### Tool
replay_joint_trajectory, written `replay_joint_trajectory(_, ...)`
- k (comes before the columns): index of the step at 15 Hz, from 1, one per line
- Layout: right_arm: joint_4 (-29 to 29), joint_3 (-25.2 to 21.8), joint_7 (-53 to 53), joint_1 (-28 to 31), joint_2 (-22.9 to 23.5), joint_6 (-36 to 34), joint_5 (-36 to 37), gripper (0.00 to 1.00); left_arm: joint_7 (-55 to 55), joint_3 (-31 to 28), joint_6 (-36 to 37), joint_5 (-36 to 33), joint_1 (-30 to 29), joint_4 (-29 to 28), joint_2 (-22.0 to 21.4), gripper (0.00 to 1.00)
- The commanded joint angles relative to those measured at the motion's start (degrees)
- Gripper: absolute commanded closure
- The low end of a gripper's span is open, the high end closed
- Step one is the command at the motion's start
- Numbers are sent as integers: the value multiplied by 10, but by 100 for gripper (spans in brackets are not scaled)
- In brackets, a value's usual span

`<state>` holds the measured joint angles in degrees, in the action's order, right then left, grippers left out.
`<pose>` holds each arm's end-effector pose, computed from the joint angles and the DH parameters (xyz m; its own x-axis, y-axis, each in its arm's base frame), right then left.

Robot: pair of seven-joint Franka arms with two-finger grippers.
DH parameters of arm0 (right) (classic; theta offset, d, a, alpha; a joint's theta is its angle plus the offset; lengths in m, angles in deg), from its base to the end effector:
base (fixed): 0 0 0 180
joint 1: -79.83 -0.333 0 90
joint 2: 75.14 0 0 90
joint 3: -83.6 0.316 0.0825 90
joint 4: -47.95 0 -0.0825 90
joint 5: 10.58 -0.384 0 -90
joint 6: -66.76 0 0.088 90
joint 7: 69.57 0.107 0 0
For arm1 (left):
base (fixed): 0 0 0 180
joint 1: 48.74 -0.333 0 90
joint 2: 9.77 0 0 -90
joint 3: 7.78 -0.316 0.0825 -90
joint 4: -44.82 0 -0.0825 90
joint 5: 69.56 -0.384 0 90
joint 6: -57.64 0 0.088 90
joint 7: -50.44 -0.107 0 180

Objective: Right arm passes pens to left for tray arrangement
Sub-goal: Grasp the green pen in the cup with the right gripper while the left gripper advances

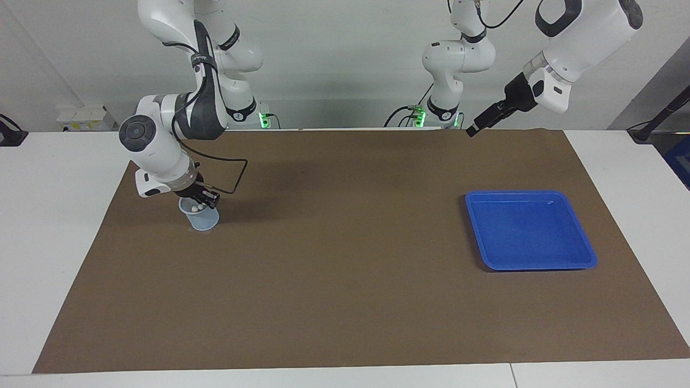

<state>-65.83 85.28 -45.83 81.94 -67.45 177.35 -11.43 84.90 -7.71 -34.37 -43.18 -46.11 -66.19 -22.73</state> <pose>0.5608 -0.0035 0.3834 0.8926 -0.4136 -0.1795 -0.4095 -0.9103 0.0608 0.4764 -0.0687 0.5824 0.8079 0.4824 -0.3385 0.5787 -0.7580 0.3010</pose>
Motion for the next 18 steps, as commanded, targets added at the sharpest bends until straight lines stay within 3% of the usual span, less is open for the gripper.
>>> replay_joint_trajectory(1,10,3,1,8,6,-6,3,57,31,3,-60,47,4,-77,-53,0)
replay_joint_trajectory(6,8,3,2,10,6,-8,3,57,172,39,-183,138,21,-142,-78,1)
replay_joint_trajectory(10,7,3,5,9,4,-18,3,66,271,53,-307,176,86,-195,-87,1)
replay_joint_trajectory(12,7,3,3,9,1,-23,3,77,281,53,-310,199,94,-202,-85,1)
replay_joint_trajectory(14,11,3,-1,9,-2,-36,3,97,279,53,-298,206,94,-205,-85,4)
replay_joint_trajectory(18,40,3,-27,11,-14,-82,3,100,257,52,-267,213,95,-195,-81,5)
